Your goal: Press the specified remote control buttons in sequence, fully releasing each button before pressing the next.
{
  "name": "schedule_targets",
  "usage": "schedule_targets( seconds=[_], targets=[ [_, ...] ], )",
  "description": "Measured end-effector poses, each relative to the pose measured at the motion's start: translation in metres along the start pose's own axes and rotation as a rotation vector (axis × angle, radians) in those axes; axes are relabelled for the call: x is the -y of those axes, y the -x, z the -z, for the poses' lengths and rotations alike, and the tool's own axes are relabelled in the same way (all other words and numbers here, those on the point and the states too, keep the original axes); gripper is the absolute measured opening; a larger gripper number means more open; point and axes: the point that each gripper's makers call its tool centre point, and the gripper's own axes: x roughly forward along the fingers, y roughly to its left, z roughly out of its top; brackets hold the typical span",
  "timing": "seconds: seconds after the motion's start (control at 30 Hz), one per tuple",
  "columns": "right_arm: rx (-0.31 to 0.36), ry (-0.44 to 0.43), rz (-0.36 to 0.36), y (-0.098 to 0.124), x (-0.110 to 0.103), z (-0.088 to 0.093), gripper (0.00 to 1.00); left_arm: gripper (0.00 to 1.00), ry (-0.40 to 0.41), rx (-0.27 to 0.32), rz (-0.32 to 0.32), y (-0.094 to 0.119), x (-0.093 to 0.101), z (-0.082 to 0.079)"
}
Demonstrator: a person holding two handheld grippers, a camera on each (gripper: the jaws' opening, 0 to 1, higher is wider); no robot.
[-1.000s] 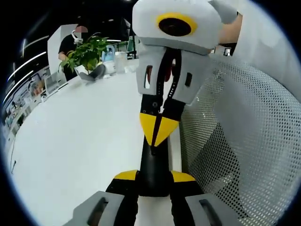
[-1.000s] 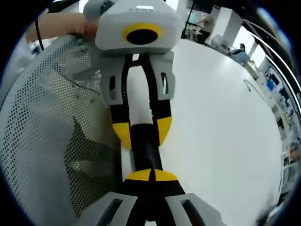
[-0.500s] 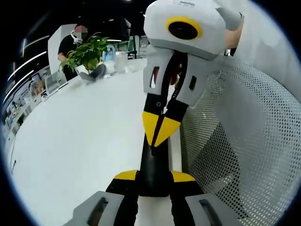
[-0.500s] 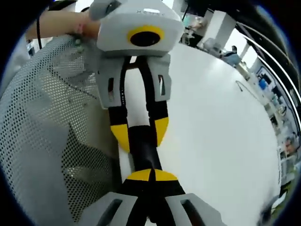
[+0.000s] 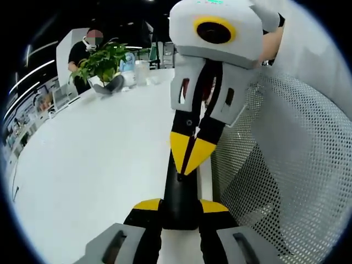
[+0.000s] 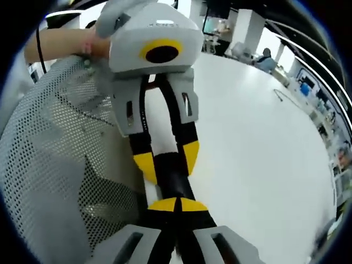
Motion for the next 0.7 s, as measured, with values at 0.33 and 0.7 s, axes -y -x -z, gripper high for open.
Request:
schedule_targets(
  seconds=[0.33, 0.7],
  targets=[
    [-0.017, 0.055, -0.028, -0.0017, -0.0032, -0.0027, 0.0, 0.24, -0.001, 0.001, 0.003, 0.0005, 0.0006, 0.0004],
    [-0.072, 0.101, -0.022, -0.0046, -0.0029, -0.0038, 0.0, 0.24, 0.0, -0.006, 0.0, 0.0008, 0.001, 0.0008]
  ],
)
